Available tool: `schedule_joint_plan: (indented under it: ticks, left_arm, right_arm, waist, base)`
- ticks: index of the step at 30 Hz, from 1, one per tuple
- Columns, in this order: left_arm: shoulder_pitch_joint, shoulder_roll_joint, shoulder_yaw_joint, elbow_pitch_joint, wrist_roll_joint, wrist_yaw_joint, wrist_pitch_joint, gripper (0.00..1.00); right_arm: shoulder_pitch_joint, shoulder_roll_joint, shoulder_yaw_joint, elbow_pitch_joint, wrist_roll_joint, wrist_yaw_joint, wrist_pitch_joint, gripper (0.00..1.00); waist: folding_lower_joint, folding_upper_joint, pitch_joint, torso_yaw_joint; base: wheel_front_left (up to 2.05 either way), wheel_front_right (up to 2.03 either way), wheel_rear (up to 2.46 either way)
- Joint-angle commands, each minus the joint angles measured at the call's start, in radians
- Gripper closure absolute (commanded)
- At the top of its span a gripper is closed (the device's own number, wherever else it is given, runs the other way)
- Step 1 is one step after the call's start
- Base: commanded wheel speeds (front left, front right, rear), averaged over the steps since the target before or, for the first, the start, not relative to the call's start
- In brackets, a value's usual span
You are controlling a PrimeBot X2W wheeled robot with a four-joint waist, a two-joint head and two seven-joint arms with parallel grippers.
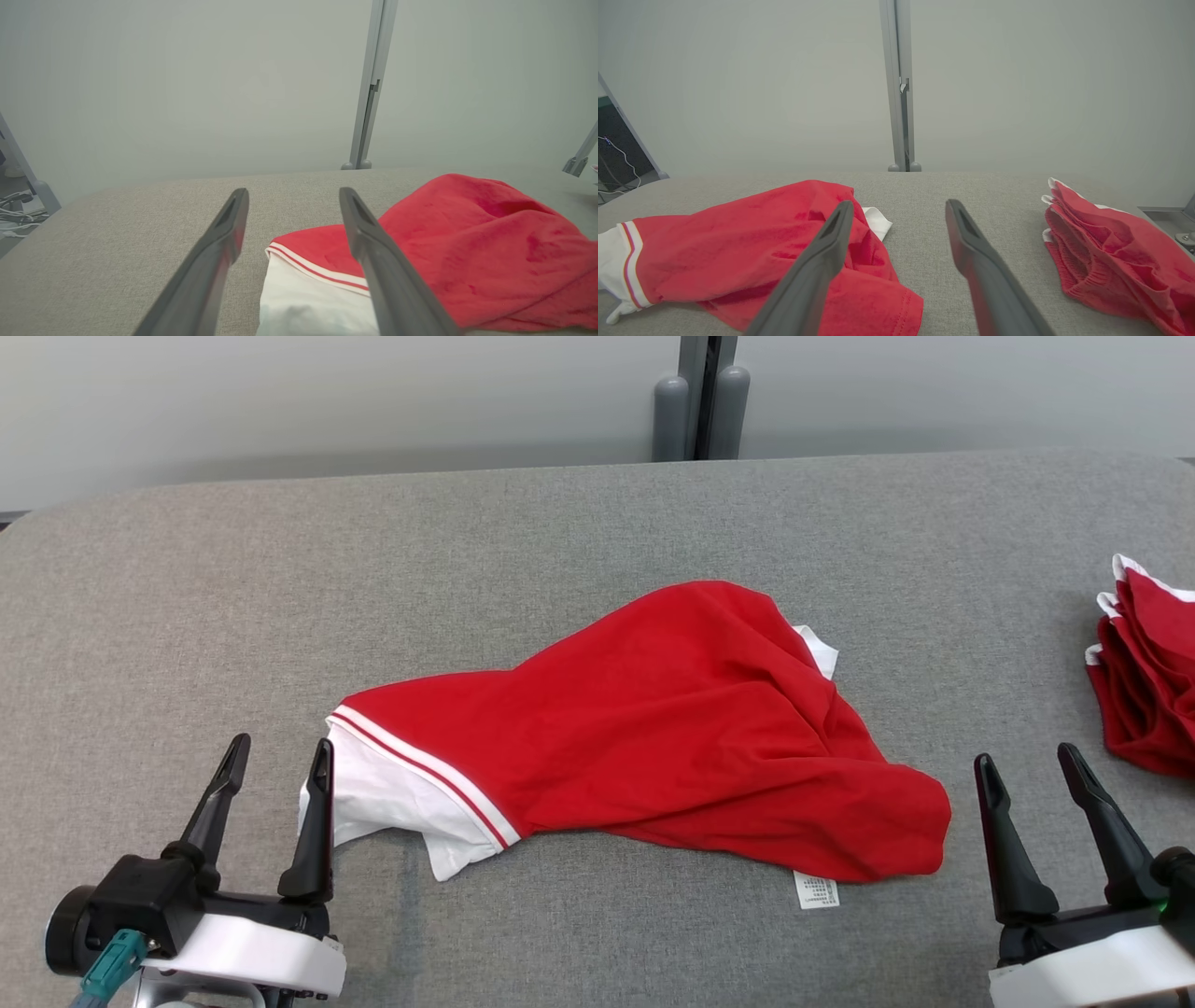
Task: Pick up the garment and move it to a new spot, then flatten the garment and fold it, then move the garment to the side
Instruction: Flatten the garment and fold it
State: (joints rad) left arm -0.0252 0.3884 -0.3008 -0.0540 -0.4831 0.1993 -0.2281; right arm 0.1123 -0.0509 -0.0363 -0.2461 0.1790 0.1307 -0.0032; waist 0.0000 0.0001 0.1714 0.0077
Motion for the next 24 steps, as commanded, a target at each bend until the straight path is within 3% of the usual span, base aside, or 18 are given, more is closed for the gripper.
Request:
schedule_joint_plan:
  ticks: [1, 7, 14, 24]
  left_arm:
    - [-0.002, 0.003, 0.002, -0.003, 0.0, 0.004, -0.003, 0.0]
    - [-0.015, 0.005, -0.005, -0.007, 0.002, 0.002, -0.002, 0.0]
    - [-0.033, -0.004, -0.014, -0.004, 0.003, -0.004, -0.006, 0.0]
    - [-0.07, -0.007, -0.022, 0.009, 0.006, -0.015, -0.011, 0.0]
  right_arm:
    - [-0.007, -0.002, -0.002, -0.002, 0.005, 0.0, -0.004, 0.0]
    - [0.011, -0.002, -0.007, 0.041, 0.024, 0.0, 0.012, 0.0]
    - [0.044, -0.003, 0.028, 0.209, 0.083, 0.0, 0.019, 0.0]
    - [-0.054, -0.003, 0.082, 0.399, 0.111, 0.0, -0.022, 0.0]
  waist:
    - [0.0, -0.0001, 0.0, 0.0]
    - [0.0, -0.0001, 0.006, 0.01]
    - [0.0, -0.0001, 0.035, 0.019]
    - [0.0, -0.0001, 0.071, 0.031]
  base:
    - [0.0, 0.0, 0.0]
    - [0.0, 0.0, 0.0]
    - [0.0, 0.0, 0.0]
    - [0.0, 0.0, 0.0]
